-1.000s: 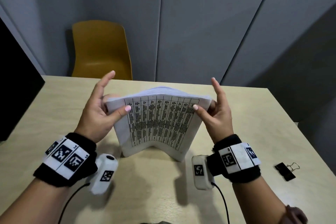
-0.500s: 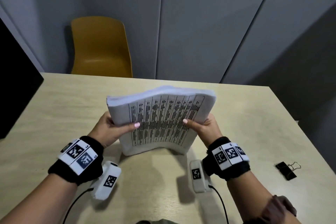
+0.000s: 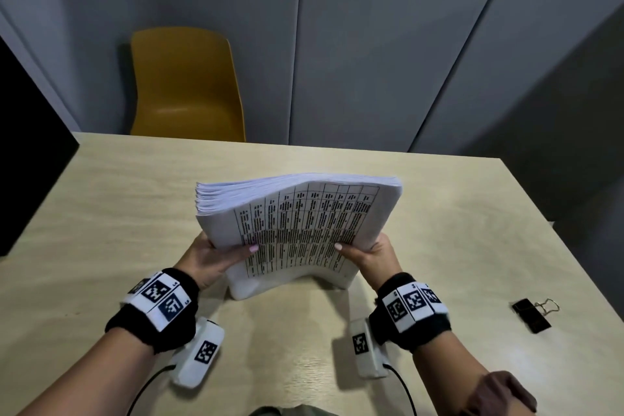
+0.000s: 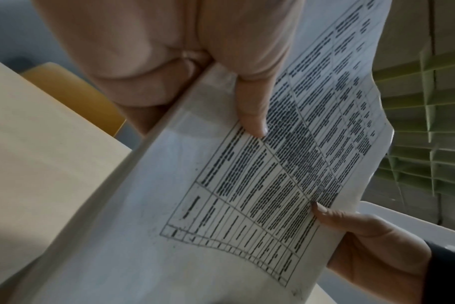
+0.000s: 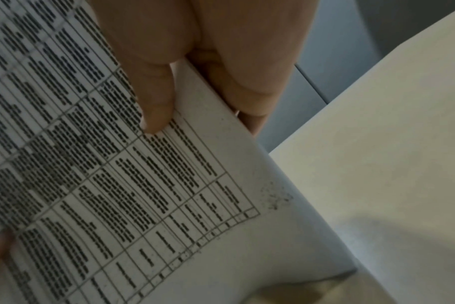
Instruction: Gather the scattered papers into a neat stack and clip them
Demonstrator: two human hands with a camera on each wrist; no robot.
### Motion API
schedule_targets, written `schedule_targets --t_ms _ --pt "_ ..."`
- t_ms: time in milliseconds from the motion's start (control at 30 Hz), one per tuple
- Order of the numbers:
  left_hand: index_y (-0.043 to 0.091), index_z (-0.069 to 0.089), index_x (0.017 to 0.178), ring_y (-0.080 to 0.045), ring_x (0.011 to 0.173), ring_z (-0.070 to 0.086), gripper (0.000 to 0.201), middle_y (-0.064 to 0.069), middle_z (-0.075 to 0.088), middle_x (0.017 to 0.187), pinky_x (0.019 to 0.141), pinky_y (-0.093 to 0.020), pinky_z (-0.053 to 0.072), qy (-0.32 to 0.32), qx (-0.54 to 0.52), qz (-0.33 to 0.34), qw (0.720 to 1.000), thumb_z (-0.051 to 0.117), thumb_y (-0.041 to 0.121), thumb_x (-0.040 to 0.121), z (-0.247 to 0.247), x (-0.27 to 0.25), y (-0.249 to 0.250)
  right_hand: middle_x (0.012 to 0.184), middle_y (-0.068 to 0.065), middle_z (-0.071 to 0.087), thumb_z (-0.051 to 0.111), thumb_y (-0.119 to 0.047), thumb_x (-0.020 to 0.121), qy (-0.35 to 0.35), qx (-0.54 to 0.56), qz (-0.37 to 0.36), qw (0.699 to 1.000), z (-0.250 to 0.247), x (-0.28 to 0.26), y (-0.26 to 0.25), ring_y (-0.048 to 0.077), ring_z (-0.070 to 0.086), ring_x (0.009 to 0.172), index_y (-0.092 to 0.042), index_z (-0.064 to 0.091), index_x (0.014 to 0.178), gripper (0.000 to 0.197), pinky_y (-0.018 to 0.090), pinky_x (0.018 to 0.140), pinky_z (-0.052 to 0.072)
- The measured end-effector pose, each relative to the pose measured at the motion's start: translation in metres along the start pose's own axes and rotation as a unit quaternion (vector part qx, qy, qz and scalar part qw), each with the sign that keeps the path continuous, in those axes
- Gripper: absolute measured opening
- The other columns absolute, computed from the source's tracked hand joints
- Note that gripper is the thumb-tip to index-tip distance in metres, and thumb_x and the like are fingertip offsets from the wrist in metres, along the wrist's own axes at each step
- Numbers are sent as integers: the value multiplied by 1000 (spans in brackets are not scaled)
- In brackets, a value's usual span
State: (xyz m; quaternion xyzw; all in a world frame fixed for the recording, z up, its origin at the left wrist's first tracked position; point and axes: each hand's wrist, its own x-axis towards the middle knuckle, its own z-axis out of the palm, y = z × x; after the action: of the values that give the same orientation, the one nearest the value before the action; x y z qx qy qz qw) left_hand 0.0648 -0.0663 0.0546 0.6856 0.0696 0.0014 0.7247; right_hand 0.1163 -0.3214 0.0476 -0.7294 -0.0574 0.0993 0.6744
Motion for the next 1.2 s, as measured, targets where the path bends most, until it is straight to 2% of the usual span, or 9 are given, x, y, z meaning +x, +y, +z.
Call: schedule_targets --t_ms 167,233,333,467,667,867,967,1067,1200 --pt "24 61 87 -7 77 65 28 20 71 66 83 -30 51 47 58 -33 997 77 9 69 5 3 1 68 -12 71 69 4 76 13 -43 18 999 3 3 4 6 66 73 -20 67 73 24 32 79 54" --pt "17 61 93 -18 83 62 23 6 71 79 86 -37 51 59 108 -48 991 73 12 74 1 7 -3 67 -4 64 71 -4 77 21 -62 40 997 2 4 4 16 61 69 -12 61 70 14 32 70 52" --pt "6 58 106 -28 89 63 47 -15 66 98 90 -44 50 32 118 -99 988 77 26 68 -4 10 -8 66 1 59 70 -6 78 1 -79 78 994 1 2 5 14 59 61 -10 54 72 18 25 59 49" --pt "7 61 106 -23 93 65 39 -5 69 96 99 -45 45 -19 147 -177 973 77 19 72 -6 7 -19 69 3 61 68 4 77 -13 -64 152 986 5 -12 13 5 61 51 -12 55 82 21 19 50 51" --pt "2 62 109 -31 98 67 106 -13 72 104 98 -52 45 -48 152 -248 956 89 55 21 -13 3 -88 96 18 69 74 -10 75 4 -123 273 954 1 -40 48 30 66 85 -9 59 98 27 44 82 56" --pt "2 61 113 -31 100 66 91 -13 70 108 100 -52 43 -63 170 -260 948 87 42 35 7 3 -83 89 5 70 72 -31 77 23 -201 288 936 -25 -46 65 23 66 83 -16 63 90 22 31 72 54" --pt "3 58 116 -31 102 65 112 -14 69 112 101 -52 42 -63 180 -254 948 88 54 21 9 8 -90 80 11 70 68 -41 79 156 -128 296 934 -62 -37 67 25 65 68 -18 59 72 26 35 64 55" --pt "5 56 121 -31 106 63 113 -14 66 117 102 -53 40 -68 199 -265 941 89 55 24 16 9 -93 64 9 55 52 -48 88 337 193 293 873 -116 -38 61 19 50 48 -11 50 72 41 28 51 42" --pt "1 57 120 -32 105 62 68 -18 64 120 103 -51 40 -63 234 -263 934 82 25 61 27 4 -84 73 8 56 48 -44 89 484 242 288 790 -178 -47 49 24 55 64 -7 52 93 38 30 63 48"
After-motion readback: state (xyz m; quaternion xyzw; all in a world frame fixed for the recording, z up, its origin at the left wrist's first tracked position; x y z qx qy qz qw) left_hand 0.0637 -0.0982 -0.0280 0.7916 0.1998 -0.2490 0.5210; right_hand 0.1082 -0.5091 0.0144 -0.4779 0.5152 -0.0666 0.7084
